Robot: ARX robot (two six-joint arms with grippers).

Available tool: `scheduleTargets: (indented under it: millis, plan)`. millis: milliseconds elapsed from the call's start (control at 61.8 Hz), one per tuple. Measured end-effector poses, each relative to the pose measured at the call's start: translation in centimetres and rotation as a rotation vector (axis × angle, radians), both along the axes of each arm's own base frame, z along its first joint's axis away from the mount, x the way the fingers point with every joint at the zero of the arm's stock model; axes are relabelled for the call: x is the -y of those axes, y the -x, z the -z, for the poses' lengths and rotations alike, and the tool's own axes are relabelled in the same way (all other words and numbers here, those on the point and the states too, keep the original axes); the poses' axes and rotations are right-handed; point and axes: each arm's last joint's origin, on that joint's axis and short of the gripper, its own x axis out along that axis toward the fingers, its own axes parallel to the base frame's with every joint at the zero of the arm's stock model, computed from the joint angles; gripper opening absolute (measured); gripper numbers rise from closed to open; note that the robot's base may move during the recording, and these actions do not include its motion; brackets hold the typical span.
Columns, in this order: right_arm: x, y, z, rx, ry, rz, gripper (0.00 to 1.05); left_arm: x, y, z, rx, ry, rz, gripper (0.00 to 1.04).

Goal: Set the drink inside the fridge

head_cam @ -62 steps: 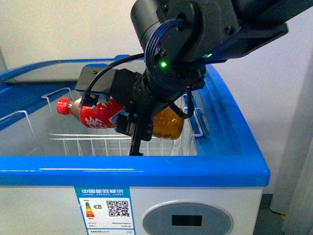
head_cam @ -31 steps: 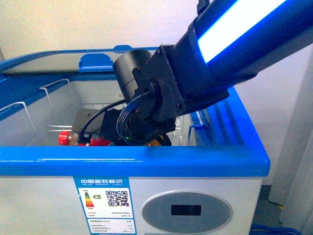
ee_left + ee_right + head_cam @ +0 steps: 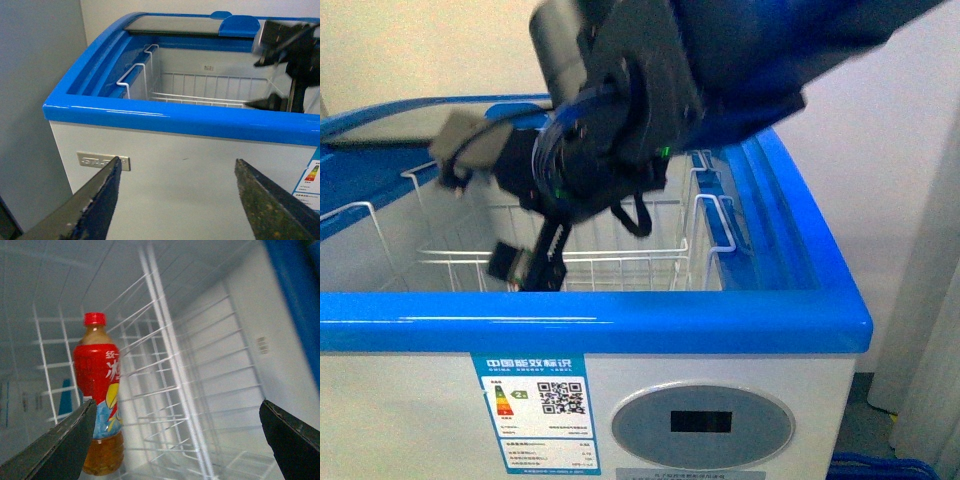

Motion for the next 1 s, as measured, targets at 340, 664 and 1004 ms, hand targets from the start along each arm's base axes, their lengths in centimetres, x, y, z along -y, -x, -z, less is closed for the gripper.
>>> scheduleTargets:
  millis: [340,664,1004]
  plan:
    - [9.0,1.9,-12.8,0.039,-0.511,0.383,0.97,0.0,0.0,0.0,0.0,-0.001,0.0,0.97]
    - [22.5,7.2,-18.1,0.161,-0.853,1.013,0.97,0.0,0.0,0.0,0.0,-0.001,0.0,0.97]
    - [26.2,19.4,-12.5,0.174,-0.998,0.744,0.66,0.0,0.0,0.0,0.0,-0.001,0.0,0.97]
